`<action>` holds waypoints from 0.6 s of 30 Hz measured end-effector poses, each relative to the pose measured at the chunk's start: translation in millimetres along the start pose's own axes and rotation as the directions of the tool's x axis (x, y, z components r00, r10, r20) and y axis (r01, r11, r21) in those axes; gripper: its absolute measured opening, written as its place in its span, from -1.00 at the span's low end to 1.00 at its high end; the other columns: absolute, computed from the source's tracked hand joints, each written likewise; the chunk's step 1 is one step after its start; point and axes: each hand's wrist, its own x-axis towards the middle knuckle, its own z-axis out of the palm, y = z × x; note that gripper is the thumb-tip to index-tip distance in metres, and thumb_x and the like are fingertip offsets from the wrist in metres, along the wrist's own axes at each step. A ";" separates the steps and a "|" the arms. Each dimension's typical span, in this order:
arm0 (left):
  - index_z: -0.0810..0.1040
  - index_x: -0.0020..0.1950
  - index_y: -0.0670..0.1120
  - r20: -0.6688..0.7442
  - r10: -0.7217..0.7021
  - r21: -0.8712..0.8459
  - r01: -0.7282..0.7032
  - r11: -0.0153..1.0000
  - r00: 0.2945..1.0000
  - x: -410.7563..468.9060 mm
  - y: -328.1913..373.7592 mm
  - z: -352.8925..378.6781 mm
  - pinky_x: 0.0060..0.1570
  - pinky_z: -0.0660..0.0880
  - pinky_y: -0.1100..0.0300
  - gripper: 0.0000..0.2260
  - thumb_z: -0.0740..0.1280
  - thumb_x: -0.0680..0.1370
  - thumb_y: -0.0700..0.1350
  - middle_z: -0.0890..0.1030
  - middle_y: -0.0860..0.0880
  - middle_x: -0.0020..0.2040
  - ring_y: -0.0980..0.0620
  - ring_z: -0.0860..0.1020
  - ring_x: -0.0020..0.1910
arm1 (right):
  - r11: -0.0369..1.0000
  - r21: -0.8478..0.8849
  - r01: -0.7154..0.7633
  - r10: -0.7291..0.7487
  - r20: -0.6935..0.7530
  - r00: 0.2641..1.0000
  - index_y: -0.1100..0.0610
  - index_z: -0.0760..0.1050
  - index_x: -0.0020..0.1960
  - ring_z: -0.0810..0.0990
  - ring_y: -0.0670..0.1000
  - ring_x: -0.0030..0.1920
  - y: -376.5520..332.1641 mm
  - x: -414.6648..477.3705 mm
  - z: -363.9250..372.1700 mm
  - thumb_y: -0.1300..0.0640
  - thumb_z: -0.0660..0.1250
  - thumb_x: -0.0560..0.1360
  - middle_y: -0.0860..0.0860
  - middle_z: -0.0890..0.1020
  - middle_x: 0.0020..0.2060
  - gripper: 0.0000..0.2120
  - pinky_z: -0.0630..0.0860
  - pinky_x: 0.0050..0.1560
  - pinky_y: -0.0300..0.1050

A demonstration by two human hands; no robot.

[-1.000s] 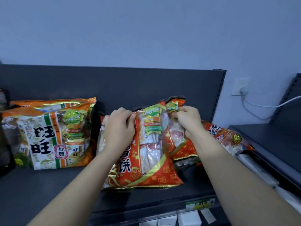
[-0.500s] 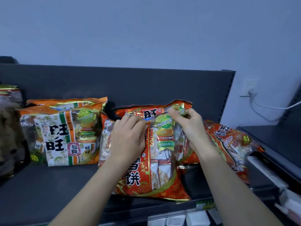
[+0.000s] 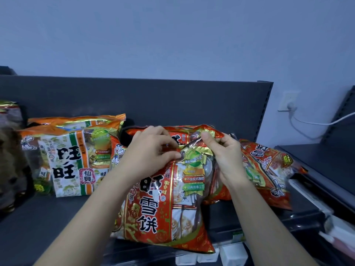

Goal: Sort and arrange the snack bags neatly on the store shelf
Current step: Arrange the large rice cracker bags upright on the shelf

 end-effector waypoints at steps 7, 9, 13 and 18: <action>0.20 0.53 0.06 0.079 0.120 0.173 -0.132 0.976 0.990 4.7 13.7 8.6 0.50 -0.10 -0.11 -0.42 0.14 0.55 0.24 0.33 0.08 0.44 0.11 0.22 0.47 | 0.997 -0.073 0.004 0.006 0.143 0.990 0.36 0.60 -0.14 0.66 0.31 -0.07 -15.5 -8.8 -2.3 -0.40 0.39 0.26 0.31 0.67 -0.14 -0.24 0.59 0.04 0.22; 0.40 0.40 0.07 0.077 0.109 0.140 -0.119 0.983 0.991 6.6 11.6 11.7 0.50 -0.06 -0.04 -0.55 0.19 0.56 0.20 0.50 0.15 0.24 0.15 0.43 0.29 | 0.992 -0.110 -0.055 0.068 0.123 0.990 0.20 0.59 -0.31 0.68 0.10 -0.17 -15.8 -7.2 -7.5 -0.50 0.18 0.28 0.15 0.68 -0.26 -0.27 0.56 -0.02 0.03; 0.62 0.05 0.01 -0.034 0.181 0.140 -0.175 0.975 0.983 7.8 11.0 23.1 0.12 0.35 0.07 -0.77 0.21 0.60 0.06 0.61 0.12 -0.06 0.02 0.58 -0.06 | 0.942 -0.321 -0.095 0.070 -0.089 0.994 0.09 0.59 -0.32 0.65 0.02 -0.09 -7.8 11.6 -31.2 -0.36 0.07 0.52 0.03 0.69 -0.24 -0.38 0.50 0.11 0.04; 0.52 0.12 0.00 -0.026 0.111 0.226 -0.103 0.969 0.993 19.0 26.8 42.2 0.31 0.24 0.03 -0.77 0.10 0.63 -0.02 0.60 0.09 0.03 0.02 0.55 0.05 | 0.585 -0.759 -0.286 0.093 -0.288 0.953 0.01 0.55 0.00 0.60 0.08 0.04 19.7 50.0 -87.8 -0.17 0.28 0.52 -0.06 0.62 -0.05 -0.74 0.55 0.08 0.15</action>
